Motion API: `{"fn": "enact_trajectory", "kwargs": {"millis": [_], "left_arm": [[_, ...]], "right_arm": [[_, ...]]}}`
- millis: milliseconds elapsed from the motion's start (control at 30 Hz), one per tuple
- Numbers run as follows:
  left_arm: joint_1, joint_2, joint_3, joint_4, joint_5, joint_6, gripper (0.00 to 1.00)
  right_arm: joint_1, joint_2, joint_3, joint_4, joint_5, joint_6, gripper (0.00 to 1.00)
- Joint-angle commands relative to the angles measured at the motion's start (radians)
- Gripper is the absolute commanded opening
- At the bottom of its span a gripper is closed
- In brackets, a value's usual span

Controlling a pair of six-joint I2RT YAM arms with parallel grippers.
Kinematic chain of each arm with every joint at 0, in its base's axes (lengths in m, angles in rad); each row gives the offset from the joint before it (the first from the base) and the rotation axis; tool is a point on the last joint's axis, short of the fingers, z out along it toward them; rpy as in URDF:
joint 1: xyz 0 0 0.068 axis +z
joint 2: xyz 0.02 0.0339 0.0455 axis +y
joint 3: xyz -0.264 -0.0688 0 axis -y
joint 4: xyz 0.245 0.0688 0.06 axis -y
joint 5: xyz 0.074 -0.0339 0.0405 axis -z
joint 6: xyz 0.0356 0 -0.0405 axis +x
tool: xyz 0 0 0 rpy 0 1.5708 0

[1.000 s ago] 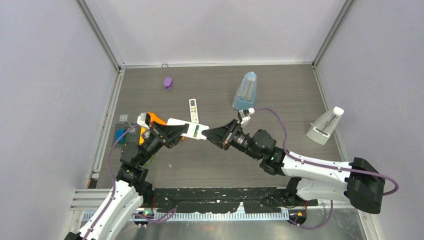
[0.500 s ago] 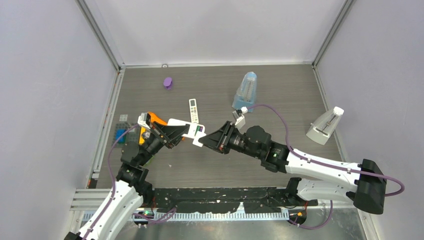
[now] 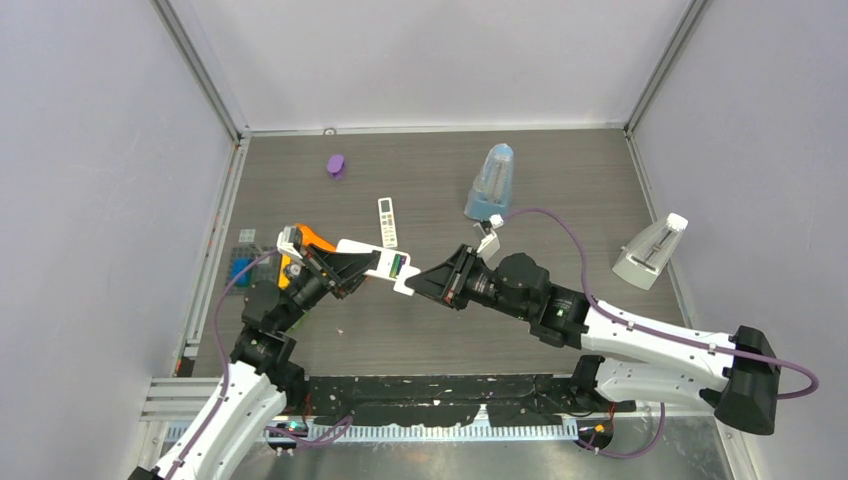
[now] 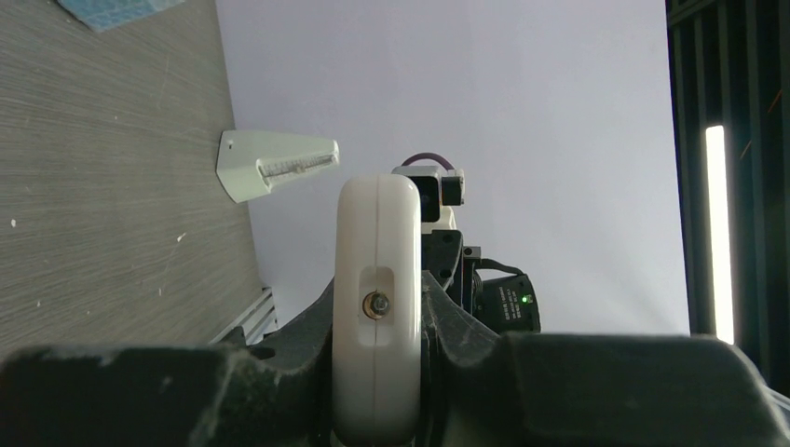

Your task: Load the batteries into the remote control

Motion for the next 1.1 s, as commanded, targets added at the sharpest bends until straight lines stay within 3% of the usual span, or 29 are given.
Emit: {"fn": "enact_trajectory", "kwargs": {"millis": [0, 233, 1067], "left_arm": [[-0.003, -0.026, 0.088, 0.072, 0.028, -0.002, 0.00], [-0.003, -0.028, 0.092, 0.041, 0.055, 0.014, 0.00], [-0.003, 0.001, 0.109, 0.035, 0.108, 0.018, 0.00]], "right_arm": [[-0.002, -0.044, -0.038, -0.064, 0.075, -0.041, 0.12], [-0.018, -0.055, -0.062, 0.065, 0.082, -0.025, 0.08], [-0.073, -0.060, -0.097, 0.165, 0.075, -0.044, 0.07]]}}
